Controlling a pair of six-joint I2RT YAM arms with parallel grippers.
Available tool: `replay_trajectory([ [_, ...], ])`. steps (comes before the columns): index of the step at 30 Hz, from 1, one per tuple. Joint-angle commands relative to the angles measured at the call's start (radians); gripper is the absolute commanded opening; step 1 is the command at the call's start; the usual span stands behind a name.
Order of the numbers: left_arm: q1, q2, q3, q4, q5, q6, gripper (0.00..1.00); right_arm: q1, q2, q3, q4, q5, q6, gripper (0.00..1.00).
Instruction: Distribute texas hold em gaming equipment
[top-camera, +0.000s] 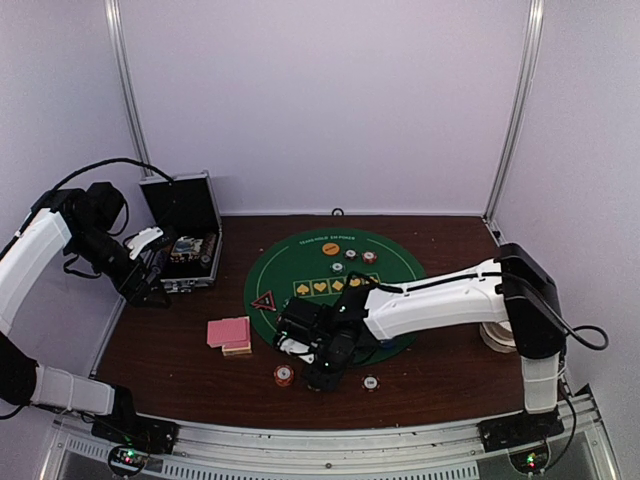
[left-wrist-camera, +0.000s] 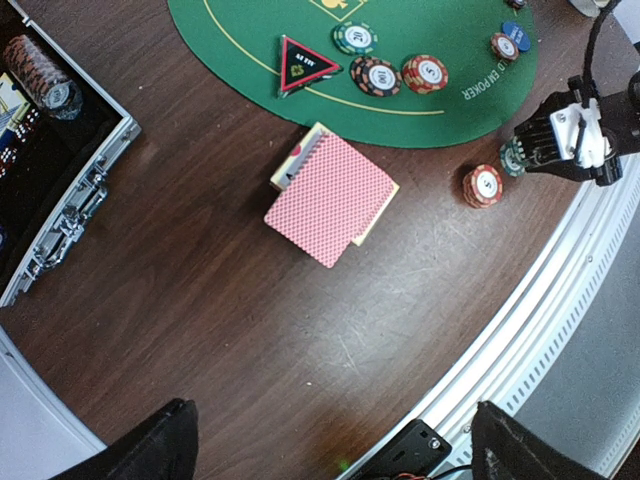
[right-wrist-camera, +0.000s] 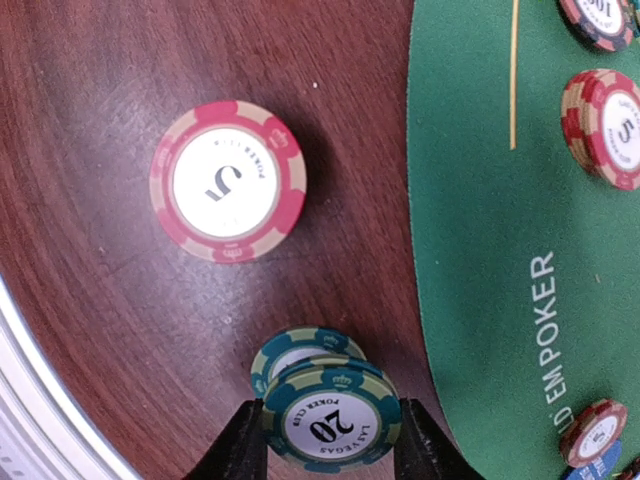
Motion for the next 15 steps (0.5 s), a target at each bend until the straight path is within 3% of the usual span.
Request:
replay_trajectory([
  [1,-0.005,-0.011,0.004,0.000,0.017,0.007,0.98,-0.024,-0.105,0.029,-0.037,0.053,0.001,0.29],
  [15,-0.005,-0.009,-0.018,0.001,0.025,0.016,0.98,-0.330,-0.203,-0.059,-0.030,0.115,0.011,0.25],
])
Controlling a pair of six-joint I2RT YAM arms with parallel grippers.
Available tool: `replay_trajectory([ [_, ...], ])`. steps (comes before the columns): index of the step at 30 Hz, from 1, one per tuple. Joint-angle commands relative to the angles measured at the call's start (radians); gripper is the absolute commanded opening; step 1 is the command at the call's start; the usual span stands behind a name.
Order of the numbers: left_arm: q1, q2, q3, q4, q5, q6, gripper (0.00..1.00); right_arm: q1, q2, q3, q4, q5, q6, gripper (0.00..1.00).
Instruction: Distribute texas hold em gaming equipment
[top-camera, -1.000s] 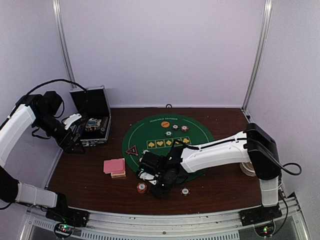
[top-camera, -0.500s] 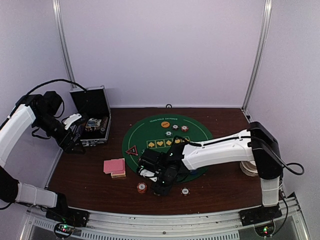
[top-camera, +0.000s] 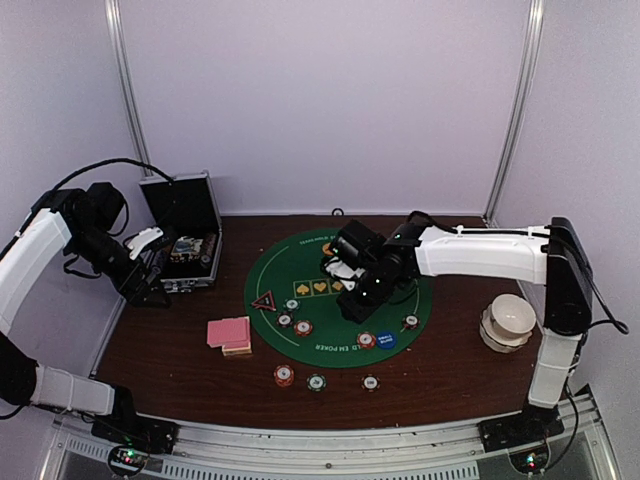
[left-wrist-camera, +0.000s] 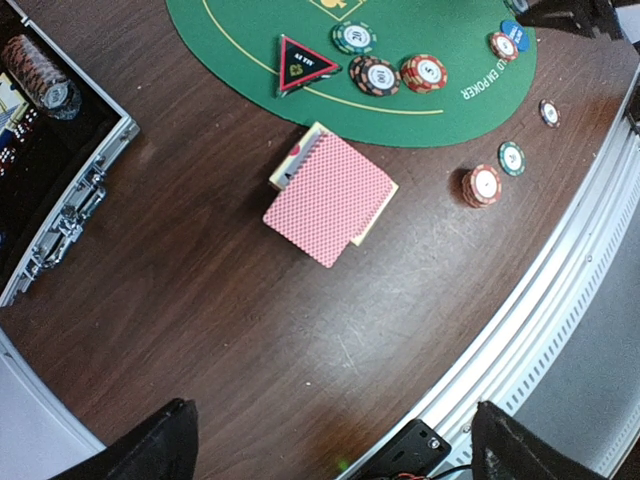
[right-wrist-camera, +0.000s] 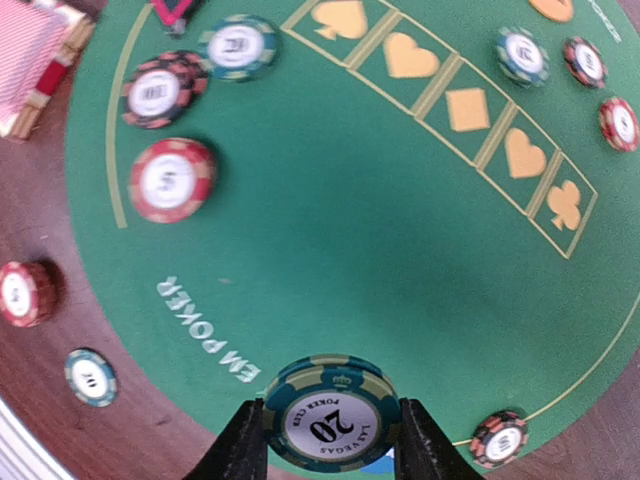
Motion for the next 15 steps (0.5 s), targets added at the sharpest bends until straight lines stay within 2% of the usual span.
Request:
replay_trajectory([
  [1,-0.006,-0.005,-0.021,0.001,0.024,0.017,0.98,-0.086,-0.019,-0.050,0.003,0.060,-0.002,0.25],
  [6,-0.014,0.016,-0.032,0.001,0.026,0.017,0.97,-0.163,0.014,-0.094,0.045,0.067,0.003,0.25],
  [15,-0.041,0.025,-0.044,0.013,0.022,0.013,0.98,-0.205,0.055,-0.176,0.106,0.073,0.020,0.25],
])
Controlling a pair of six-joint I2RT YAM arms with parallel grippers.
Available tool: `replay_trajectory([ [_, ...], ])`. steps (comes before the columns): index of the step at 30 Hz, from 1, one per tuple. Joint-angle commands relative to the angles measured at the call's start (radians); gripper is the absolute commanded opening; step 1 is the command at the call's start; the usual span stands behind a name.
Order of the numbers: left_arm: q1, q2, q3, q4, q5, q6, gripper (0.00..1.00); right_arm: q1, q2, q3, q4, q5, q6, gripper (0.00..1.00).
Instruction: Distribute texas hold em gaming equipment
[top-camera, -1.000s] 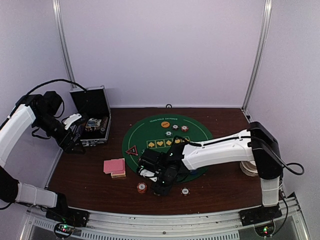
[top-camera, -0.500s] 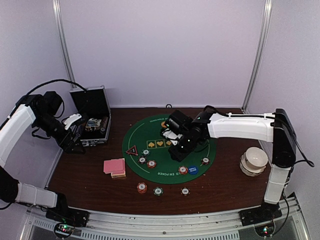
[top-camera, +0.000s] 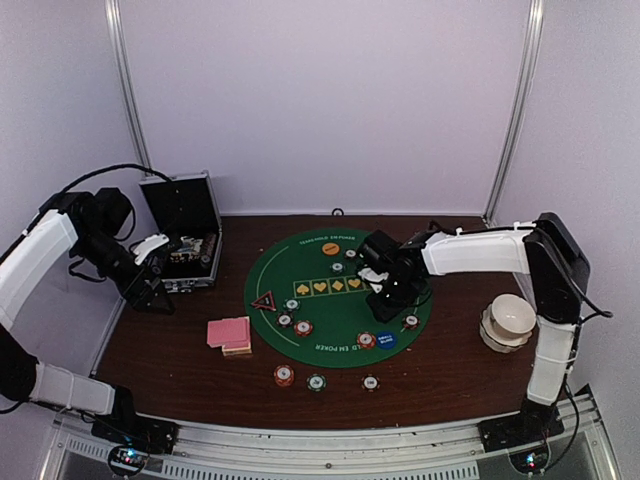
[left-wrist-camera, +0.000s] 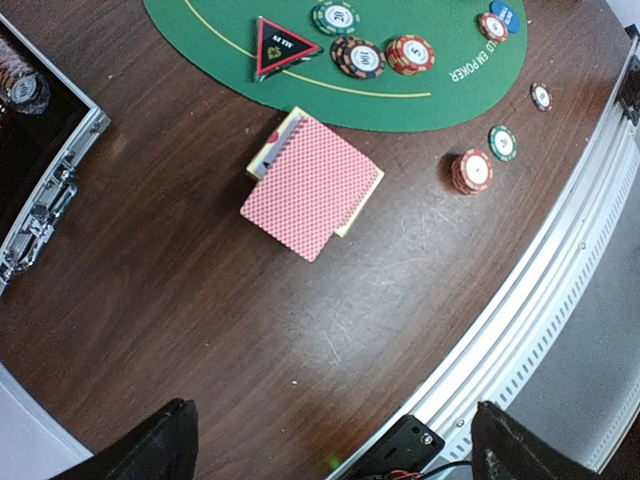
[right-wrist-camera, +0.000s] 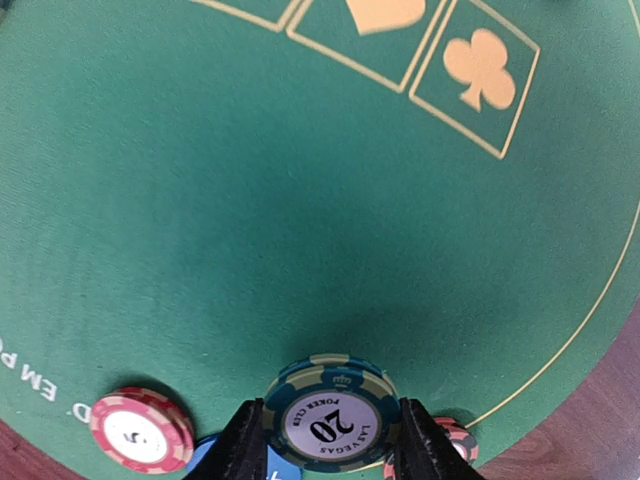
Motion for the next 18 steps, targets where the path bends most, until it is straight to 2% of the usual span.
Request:
replay_trajectory([
  [1,-0.022,0.008,-0.015,0.013,0.012,0.012,0.98,-0.016,0.018,-0.032,0.044,0.025,0.015,0.25],
  [6,-0.055,0.012,-0.033,0.029,-0.007,0.007,0.98,-0.026,0.008,-0.064,0.052,0.025,0.019,0.26],
  [12,-0.140,0.028,-0.074,0.060,-0.062,-0.009,0.98,-0.037,0.020,-0.057,0.047,0.027,0.019,0.42],
  [15,-0.171,0.050,-0.085,0.069,-0.079,-0.005,0.98,-0.040,0.018,-0.047,0.037,0.028,0.021,0.55],
  [18,-0.206,0.078,-0.094,0.092,-0.109,0.000,0.98,-0.041,-0.002,-0.029,0.020,0.028,0.022,0.61],
])
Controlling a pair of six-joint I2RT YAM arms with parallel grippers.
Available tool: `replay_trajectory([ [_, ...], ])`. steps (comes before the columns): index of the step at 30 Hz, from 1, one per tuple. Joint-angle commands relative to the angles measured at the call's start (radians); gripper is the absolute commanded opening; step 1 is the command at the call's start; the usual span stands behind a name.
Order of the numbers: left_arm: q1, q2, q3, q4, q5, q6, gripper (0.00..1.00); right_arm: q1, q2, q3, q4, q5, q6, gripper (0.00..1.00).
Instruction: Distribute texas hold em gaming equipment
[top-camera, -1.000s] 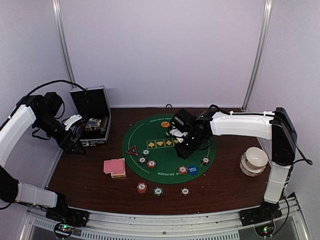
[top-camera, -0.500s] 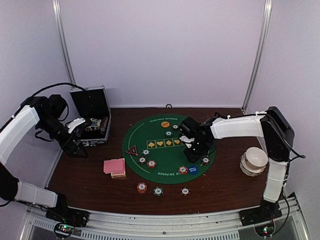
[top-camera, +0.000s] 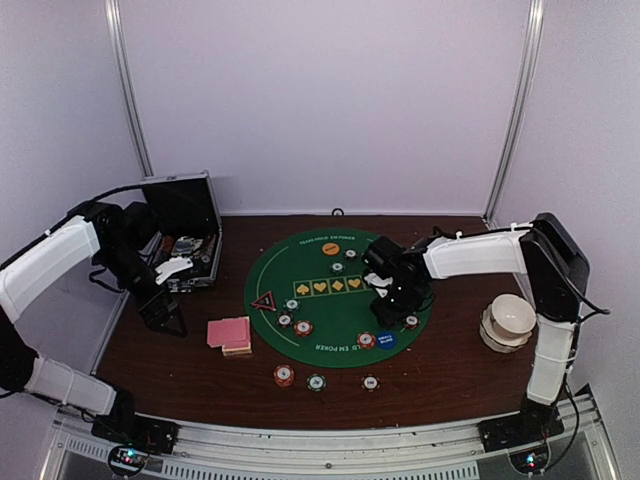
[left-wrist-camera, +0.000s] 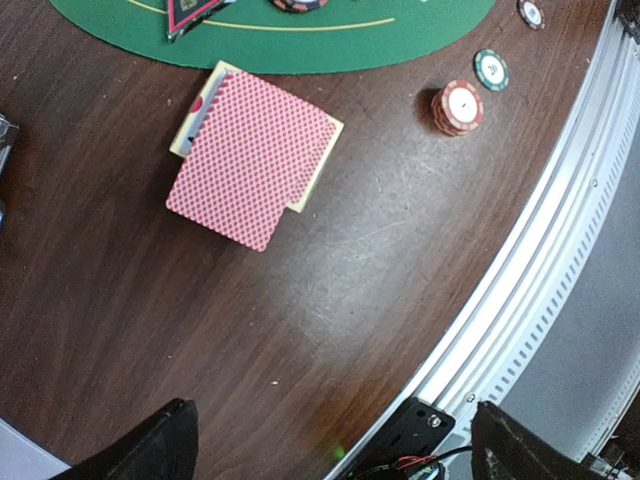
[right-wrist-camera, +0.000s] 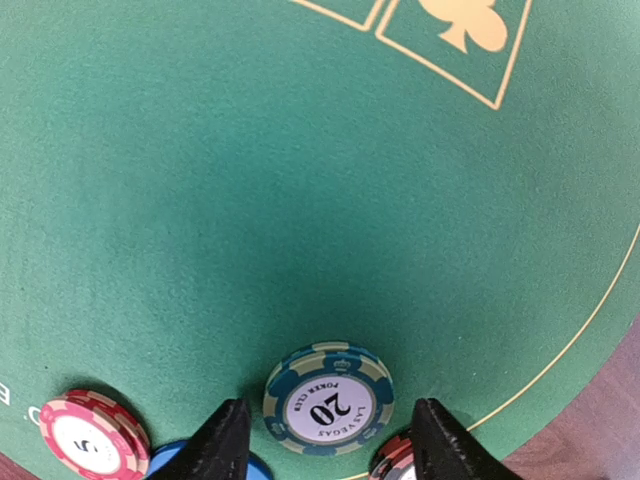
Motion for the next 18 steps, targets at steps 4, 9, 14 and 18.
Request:
replay_trajectory([
  [4,-0.092,0.078,-0.032,0.098,-0.099,0.018,0.98,-0.009,-0.061,0.060,-0.043,0.027,0.027,0.69],
  [9,-0.147,0.143,-0.052,0.153,-0.159,0.055,0.98,-0.007,-0.150,0.097,-0.064,0.012,0.063,0.79],
  [14,-0.178,0.219,-0.050,0.237,-0.196,0.071,0.98,-0.002,-0.240,0.110,-0.054,-0.021,0.117,0.91],
  [18,-0.194,0.245,-0.067,0.315,-0.213,0.106,0.98,-0.001,-0.285,0.109,-0.044,-0.063,0.157,0.96],
])
